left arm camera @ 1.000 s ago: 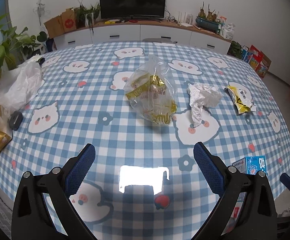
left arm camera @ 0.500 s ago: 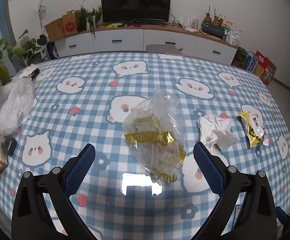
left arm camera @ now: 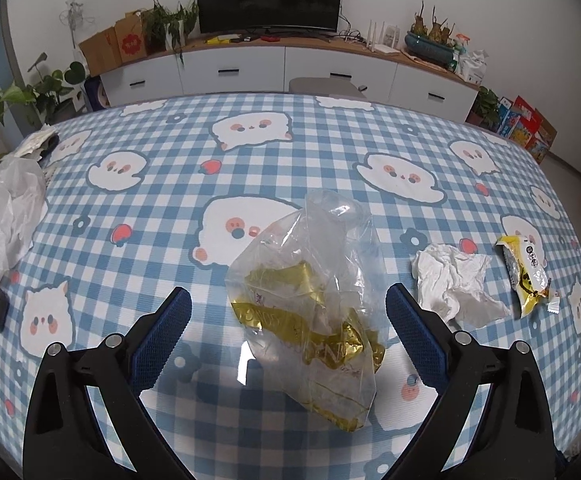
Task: Collect trash
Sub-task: 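Grasp the clear plastic bag with the left tool while the right tool grasps the blue milk carton, then lift the plastic bag and milk carton and carry them toward the bin, then lower the clear plastic bag into the bin and open the left tool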
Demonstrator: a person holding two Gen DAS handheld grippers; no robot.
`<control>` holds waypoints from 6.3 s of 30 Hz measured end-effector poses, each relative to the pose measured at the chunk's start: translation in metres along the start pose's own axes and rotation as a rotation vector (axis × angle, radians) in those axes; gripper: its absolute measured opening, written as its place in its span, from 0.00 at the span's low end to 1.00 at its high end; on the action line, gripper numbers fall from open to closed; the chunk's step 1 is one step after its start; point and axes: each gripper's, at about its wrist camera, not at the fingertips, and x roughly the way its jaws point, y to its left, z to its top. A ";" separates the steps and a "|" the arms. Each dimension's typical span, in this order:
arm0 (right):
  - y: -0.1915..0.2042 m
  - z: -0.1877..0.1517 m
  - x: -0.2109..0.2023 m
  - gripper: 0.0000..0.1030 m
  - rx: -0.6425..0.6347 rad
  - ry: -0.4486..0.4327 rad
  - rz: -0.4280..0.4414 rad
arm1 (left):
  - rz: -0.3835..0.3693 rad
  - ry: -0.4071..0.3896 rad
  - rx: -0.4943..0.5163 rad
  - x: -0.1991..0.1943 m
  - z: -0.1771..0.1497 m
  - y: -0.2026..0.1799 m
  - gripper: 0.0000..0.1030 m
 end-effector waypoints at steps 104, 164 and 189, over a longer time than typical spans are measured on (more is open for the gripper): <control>-0.020 -0.041 -0.084 0.58 0.038 -0.097 0.078 | -0.098 0.084 0.004 -0.137 -0.169 -0.011 0.11; -0.057 -0.197 -0.061 0.58 0.030 -0.010 0.030 | -0.126 0.195 0.040 -0.141 -0.354 -0.040 0.11; -0.069 -0.215 0.015 0.58 0.067 0.119 -0.023 | -0.140 0.290 0.058 -0.063 -0.383 -0.053 0.15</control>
